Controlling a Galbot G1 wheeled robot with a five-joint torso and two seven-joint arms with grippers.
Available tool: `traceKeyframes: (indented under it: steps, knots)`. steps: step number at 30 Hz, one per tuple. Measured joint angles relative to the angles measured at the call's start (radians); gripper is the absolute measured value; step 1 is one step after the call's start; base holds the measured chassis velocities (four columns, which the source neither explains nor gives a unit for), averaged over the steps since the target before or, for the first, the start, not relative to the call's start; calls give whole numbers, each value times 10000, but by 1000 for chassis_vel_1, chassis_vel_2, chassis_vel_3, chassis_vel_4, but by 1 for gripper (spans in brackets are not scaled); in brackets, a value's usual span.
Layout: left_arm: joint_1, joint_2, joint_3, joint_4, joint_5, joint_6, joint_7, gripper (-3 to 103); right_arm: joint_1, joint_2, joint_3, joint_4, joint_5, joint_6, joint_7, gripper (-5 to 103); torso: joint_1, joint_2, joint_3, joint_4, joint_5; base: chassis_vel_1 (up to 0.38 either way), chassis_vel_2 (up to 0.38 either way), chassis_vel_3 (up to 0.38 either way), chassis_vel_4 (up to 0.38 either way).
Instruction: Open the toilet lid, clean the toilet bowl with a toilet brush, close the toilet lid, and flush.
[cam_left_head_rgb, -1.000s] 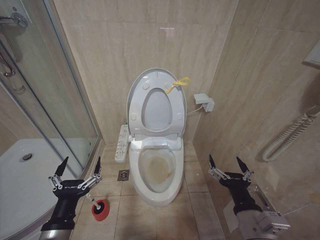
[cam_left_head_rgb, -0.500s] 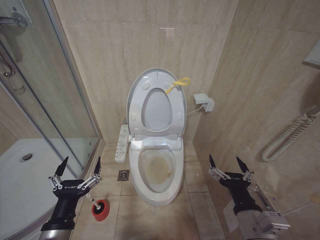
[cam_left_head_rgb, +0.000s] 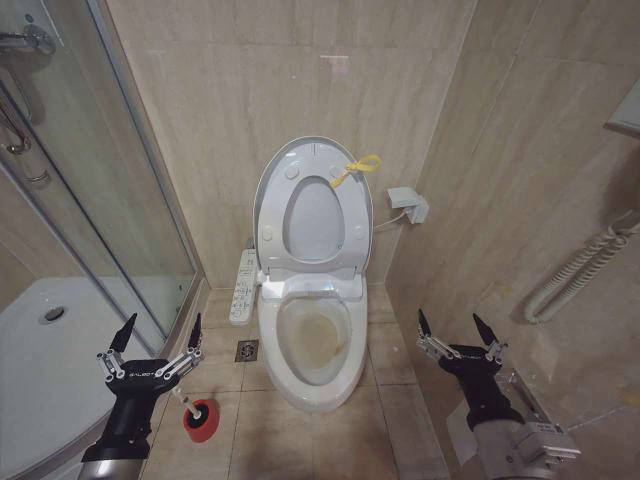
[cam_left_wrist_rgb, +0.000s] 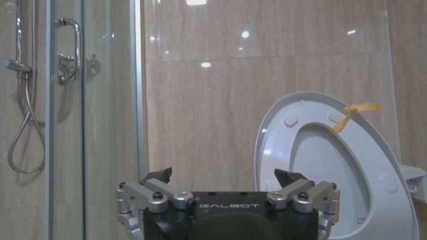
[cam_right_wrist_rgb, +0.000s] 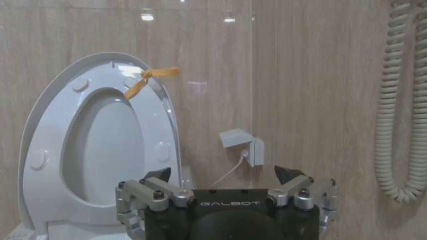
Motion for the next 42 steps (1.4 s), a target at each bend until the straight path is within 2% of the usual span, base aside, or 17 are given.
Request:
traceKeyframes:
  steps: [42]
  knots:
    - [0, 0, 0, 0, 0, 0, 0, 100, 0, 0, 0, 0, 0, 0, 0, 100, 0, 0, 0, 0, 0, 0, 0, 0, 0]
